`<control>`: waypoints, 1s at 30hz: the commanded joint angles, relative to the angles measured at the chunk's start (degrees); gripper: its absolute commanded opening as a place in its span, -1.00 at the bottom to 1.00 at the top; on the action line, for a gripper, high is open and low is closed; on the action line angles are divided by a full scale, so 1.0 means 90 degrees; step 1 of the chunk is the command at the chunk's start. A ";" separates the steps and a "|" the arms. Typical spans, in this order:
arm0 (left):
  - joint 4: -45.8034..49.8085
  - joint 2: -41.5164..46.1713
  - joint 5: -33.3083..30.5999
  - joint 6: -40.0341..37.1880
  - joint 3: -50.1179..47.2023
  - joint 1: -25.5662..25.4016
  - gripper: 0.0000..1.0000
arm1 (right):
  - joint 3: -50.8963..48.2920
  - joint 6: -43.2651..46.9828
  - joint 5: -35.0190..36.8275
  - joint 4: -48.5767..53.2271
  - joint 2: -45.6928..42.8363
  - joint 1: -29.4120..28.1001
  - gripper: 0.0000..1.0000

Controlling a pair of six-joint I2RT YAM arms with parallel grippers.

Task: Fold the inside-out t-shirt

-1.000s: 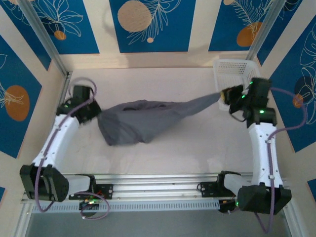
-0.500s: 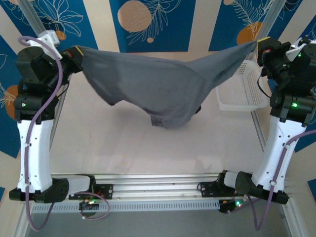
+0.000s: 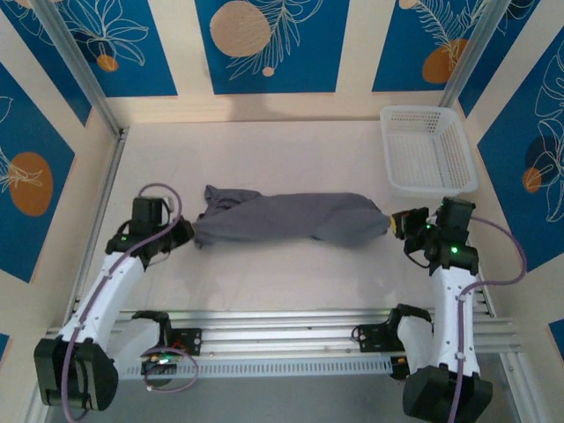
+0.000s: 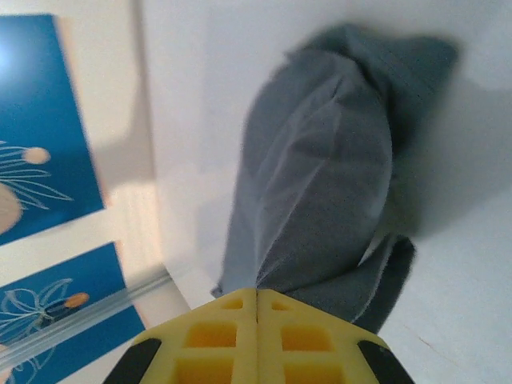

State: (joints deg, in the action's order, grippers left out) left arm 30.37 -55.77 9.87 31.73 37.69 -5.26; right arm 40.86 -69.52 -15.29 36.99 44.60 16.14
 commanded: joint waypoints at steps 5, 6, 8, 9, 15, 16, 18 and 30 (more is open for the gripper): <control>0.0049 -0.1437 -0.0850 -0.0088 0.0844 0.0057 -0.72 | 0.0803 0.0334 -0.0022 -0.0185 0.0484 -0.0459 -1.00; 0.0191 -0.1539 -0.0987 -0.0069 0.0889 0.0052 -0.68 | 0.0902 0.0369 -0.0011 -0.0166 0.0557 -0.0499 -1.00; 0.0484 -0.1555 -0.1265 -0.0067 0.0904 0.0047 -0.54 | 0.0987 0.0375 0.0006 -0.0163 0.0619 -0.0566 -1.00; 0.0788 -0.1497 -0.1447 -0.0057 0.0949 -0.0001 -0.54 | 0.0987 0.0361 0.0033 -0.0174 0.0628 -0.0596 -1.00; 0.2867 -0.1041 -0.3300 0.1645 0.1092 -0.1599 -0.65 | 0.0805 0.0225 0.0203 -0.0337 0.0649 -0.0823 -1.00; 0.2931 -0.0983 -0.3207 0.1928 0.0960 -0.1797 -0.65 | 0.0792 0.0205 0.0213 -0.0377 0.0686 -0.0862 -1.00; 0.2736 -0.0862 -0.2987 0.2350 0.0640 -0.2117 -0.63 | 0.0815 0.0195 0.0230 -0.0409 0.0775 -0.0946 -1.00; 0.1385 -0.1958 -0.2395 0.2758 0.0173 -0.2463 -0.36 | 0.0920 0.0285 0.0329 -0.0292 0.0892 -0.1154 -1.00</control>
State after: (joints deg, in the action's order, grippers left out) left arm 45.06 -72.36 -12.45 54.41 40.23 -26.81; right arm 48.42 -67.46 -12.91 33.69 53.43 6.04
